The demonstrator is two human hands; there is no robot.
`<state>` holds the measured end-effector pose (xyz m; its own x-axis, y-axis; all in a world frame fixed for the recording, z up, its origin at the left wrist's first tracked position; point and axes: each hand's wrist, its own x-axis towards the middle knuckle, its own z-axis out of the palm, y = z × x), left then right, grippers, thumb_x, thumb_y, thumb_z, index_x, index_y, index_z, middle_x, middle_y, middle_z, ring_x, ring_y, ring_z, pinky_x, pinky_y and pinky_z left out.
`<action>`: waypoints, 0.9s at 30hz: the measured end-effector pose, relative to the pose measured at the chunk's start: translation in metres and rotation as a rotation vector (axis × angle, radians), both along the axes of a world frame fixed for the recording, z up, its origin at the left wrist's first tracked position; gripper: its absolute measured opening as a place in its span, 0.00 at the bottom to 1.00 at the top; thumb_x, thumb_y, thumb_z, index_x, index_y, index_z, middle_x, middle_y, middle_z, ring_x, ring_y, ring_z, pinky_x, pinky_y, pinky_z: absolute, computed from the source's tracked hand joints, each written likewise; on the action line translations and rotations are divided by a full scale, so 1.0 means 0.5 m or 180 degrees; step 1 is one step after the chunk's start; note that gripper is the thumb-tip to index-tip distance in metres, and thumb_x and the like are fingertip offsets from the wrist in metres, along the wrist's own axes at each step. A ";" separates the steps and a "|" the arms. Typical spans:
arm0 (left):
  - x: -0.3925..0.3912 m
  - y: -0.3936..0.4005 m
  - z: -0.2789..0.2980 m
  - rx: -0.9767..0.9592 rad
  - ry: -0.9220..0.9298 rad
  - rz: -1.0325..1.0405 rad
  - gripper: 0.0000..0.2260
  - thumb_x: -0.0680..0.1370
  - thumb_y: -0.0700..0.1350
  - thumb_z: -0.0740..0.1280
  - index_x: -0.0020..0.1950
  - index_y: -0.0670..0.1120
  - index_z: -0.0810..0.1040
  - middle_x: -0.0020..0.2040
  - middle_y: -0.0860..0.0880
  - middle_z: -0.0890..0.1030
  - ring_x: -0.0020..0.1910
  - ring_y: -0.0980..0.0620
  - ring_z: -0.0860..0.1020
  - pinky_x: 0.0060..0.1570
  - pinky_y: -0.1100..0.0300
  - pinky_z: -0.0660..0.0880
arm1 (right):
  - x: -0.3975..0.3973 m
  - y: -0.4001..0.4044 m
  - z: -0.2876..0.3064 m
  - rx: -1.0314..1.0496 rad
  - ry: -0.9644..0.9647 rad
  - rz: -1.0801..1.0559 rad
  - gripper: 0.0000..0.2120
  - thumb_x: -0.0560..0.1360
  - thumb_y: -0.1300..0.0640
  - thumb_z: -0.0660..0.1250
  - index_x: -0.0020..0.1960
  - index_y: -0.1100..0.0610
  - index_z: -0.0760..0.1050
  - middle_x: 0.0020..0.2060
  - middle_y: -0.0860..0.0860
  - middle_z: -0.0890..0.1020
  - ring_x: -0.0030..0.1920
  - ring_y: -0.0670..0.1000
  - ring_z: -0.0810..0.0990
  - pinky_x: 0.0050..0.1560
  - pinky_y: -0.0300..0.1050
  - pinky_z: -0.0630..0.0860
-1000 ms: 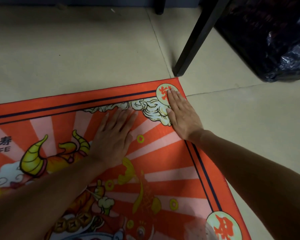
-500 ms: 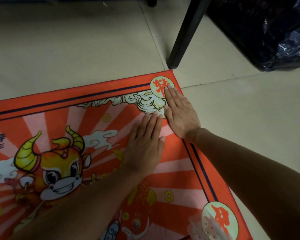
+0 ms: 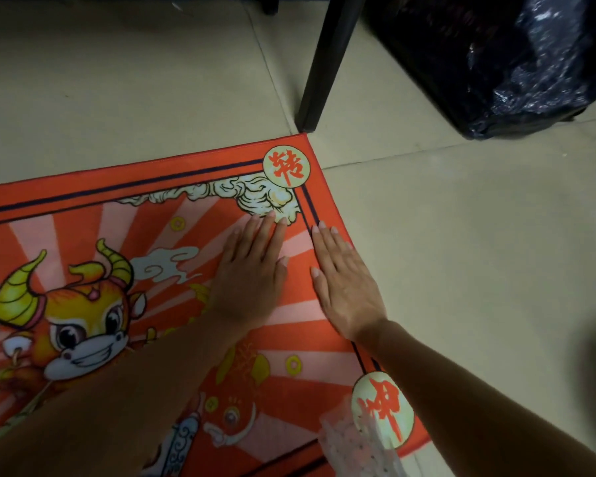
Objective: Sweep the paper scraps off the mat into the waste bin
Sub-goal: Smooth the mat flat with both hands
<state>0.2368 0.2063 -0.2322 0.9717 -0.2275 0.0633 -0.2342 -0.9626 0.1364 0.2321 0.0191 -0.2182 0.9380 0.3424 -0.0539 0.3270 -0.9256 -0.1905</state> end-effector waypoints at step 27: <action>0.239 0.008 0.009 -0.0800 -0.0566 -0.0166 0.07 0.78 0.46 0.63 0.55 0.49 0.77 0.50 0.49 0.78 0.51 0.45 0.75 0.48 0.53 0.66 | 0.199 0.096 -0.003 0.0176 -0.0094 -0.0276 0.27 0.83 0.49 0.43 0.79 0.54 0.43 0.78 0.47 0.44 0.77 0.45 0.40 0.76 0.44 0.44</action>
